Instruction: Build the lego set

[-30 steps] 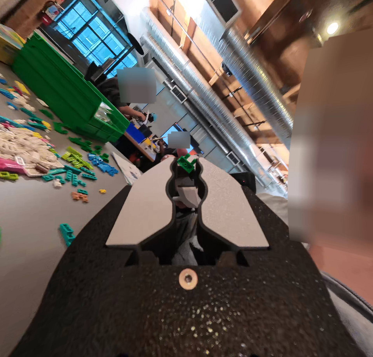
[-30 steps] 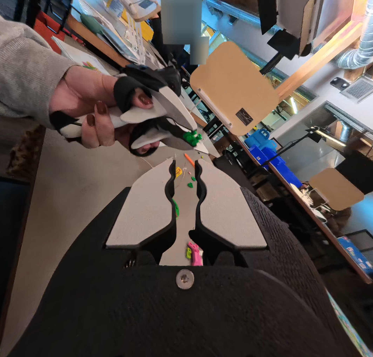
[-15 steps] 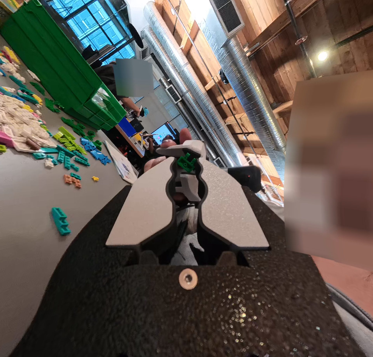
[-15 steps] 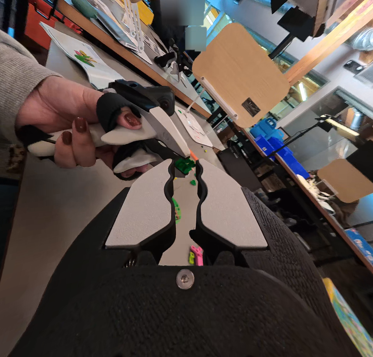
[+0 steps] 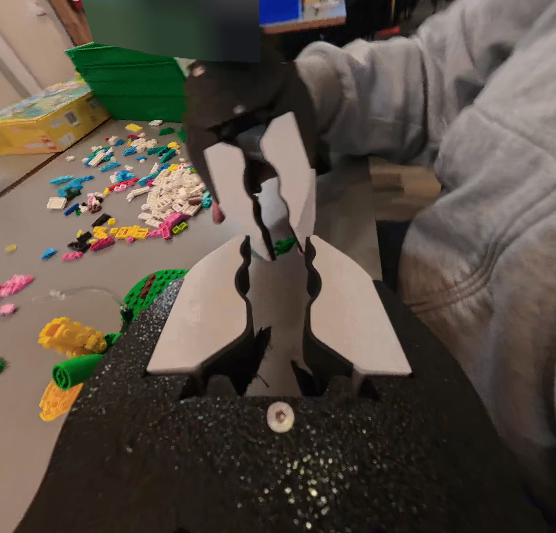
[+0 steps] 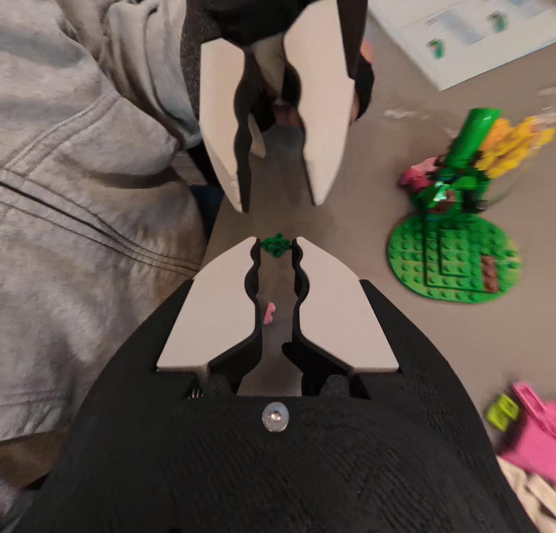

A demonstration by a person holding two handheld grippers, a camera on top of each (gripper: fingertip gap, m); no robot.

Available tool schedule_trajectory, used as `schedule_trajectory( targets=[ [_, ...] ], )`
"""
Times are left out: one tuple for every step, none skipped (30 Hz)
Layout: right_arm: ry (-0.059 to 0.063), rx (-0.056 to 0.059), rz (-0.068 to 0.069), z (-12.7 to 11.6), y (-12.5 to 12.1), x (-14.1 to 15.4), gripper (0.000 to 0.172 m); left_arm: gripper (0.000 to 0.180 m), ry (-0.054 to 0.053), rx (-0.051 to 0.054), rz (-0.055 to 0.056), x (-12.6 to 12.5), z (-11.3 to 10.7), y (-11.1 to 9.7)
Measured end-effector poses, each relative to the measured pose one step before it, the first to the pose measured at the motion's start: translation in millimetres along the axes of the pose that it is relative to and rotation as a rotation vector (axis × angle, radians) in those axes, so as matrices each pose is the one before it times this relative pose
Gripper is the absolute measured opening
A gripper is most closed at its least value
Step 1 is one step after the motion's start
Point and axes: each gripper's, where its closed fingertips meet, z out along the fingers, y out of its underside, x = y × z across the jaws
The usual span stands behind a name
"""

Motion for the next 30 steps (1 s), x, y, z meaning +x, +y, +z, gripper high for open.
schedule_trajectory(
  targets=[
    [-0.0534, -0.0186, 0.0119, 4.69, 1.22, -1.4, 0.018, 0.032, 0.0031, -0.0187, 0.0614, 4.38, -0.14, 1.41],
    [-0.0392, -0.0174, 0.0004, 4.27, 0.59, -1.2, 0.018, 0.029, 0.0065, -0.0215, 0.0618, 5.08, -0.07, 1.49],
    [-0.0291, -0.0166, -0.007, 3.64, 0.45, -1.32, 0.018, 0.027, -0.0015, -0.0293, 0.0495, 3.35, 0.35, 2.53],
    [-0.025, -0.0151, -0.0093, 3.12, 0.17, -2.02, 0.018, 0.026, 0.0028, -0.0331, 0.0346, 2.77, 0.53, 3.72],
    [-0.0255, -0.0088, -0.0101, 2.5, -0.43, -2.81, 0.018, 0.027, 0.0078, -0.0326, 0.0165, 2.41, 0.82, 4.41],
    [-0.0254, -0.0025, -0.0072, 1.86, -1.02, -3.03, 0.018, 0.029, 0.0133, -0.0207, -0.0032, 2.13, 0.68, 3.27],
    [-0.0246, -0.0028, -0.0022, 1.46, -0.46, -2.78, 0.018, 0.031, 0.0178, -0.0039, -0.0142, 2.09, 0.26, 1.14],
    [-0.0161, -0.0102, 0.0031, 1.23, 1.28, -1.29, 0.018, 0.031, 0.0243, 0.0041, -0.0125, 2.54, -0.3, 0.05],
    [-0.0116, -0.0023, 0.0047, 0.93, 0.43, -0.56, 0.018, 0.03, 0.0167, 0.0036, -0.0038, 1.74, -0.29, -0.19],
    [-0.015, 0.0012, 0.0067, 0.73, 0.32, -1.14, 0.018, 0.028, 0.0062, -0.0003, 0.0057, 0.8, -0.12, -0.03],
    [-0.0155, 0.0022, 0.0063, 0.38, 0.26, -1.48, 0.018, 0.025, 0.004, -0.0031, 0.0107, 1.01, 0.1, 0.17],
    [-0.0092, 0.001, 0.0044, 0.44, 0.36, -0.65, 0.018, 0.022, 0.0058, -0.0091, 0.0099, 1.46, 0.55, 0.63],
    [-0.0057, -0.0012, 0.003, 0.14, 0.47, -0.33, 0.018, 0.019, -0.0002, -0.0106, 0.012, 0.73, 0.89, 0.82],
    [-0.0029, -0.0059, 0.0024, -0.03, 1.06, 0.12, 0.018, 0.017, -0.0018, -0.004, 0.0142, 0.79, 0.62, -0.16],
    [0.0036, -0.0082, 0.0005, -0.14, 1.19, 1.08, 0.018, 0.016, 0.0024, 0.0035, 0.0095, 1.17, 0.14, -1.35],
    [0.0059, -0.0102, 0.0006, -0.22, 1.42, 1.29, 0.018, 0.016, -0.0003, 0.0072, 0.0048, 0.38, 0.03, -2.05],
    [-0.004, -0.01, 0.0012, 0.01, 1.4, -0.12, 0.018, 0.017, -0.0006, 0.0046, 0.006, 0.22, 0.05, -1.82],
    [-0.0098, -0.0054, 0.0006, 0.07, 0.58, -1.05, 0.018, 0.017, -0.0043, -0.0035, 0.01, -0.15, 0.58, -0.86],
    [-0.0119, -0.0036, -0.0006, 0.18, 0.22, -1.51, 0.018, 0.017, -0.0004, -0.0143, 0.0138, 0.56, 1.05, 0.56],
    [-0.0131, -0.0062, 0.0003, 0.17, 0.44, -1.78, 0.018, 0.018, 0.0008, -0.0199, 0.0123, 0.92, 1.71, 1.51],
    [-0.0101, -0.0083, 0.0008, 0.2, 0.58, -1.46, 0.018, 0.019, 0.0027, -0.0175, 0.0119, 1.26, 1.95, 1.42],
    [-0.0061, -0.0099, -0.0003, 0.07, 0.74, -1.03, 0.018, 0.018, 0.0032, -0.0125, 0.0139, 1.55, 2.09, 0.92],
    [-0.0037, -0.01, -0.0011, 0.12, 0.69, -0.88, 0.018, 0.016, 0.0002, -0.0101, 0.0149, 1.14, 1.9, 0.63],
    [-0.0039, -0.0095, -0.002, -0.04, 0.52, -0.87, 0.018, 0.013, 0.002, -0.0086, 0.0117, 1.26, 1.64, 0.14],
    [-0.0023, -0.0099, -0.0033, 0.08, 0.66, -0.94, 0.018, 0.007, 0.007, -0.0049, 0.0106, 1.6, 0.89, -0.37],
    [-0.0011, -0.0041, -0.0025, 0.18, 0.01, -0.77, 0.018, 0.003, -0.0037, -0.0059, 0.006, -0.53, 0.22, -0.07],
    [0.0093, -0.0045, -0.0009, -0.1, 0.22, 0.55, 0.018, 0.003, -0.0059, -0.0099, -0.0028, -1.32, 0.14, 1.05],
    [0.0264, -0.002, -0.0005, -0.82, 0.48, 2.88, 0.018, 0.003, -0.0138, -0.0155, -0.0153, -2.7, 0.35, 2.42],
    [0.0363, 0.0053, 0.003, -1.82, -0.11, 3.97, 0.019, 0.003, -0.0214, -0.0133, -0.0215, -4.24, 0.26, 2.32],
    [0.0364, 0.0124, 0.0031, -2.69, -0.62, 3.28, 0.022, 0.003, -0.0252, -0.0103, -0.0254, -4.96, 0.26, 1.67]
  ],
)
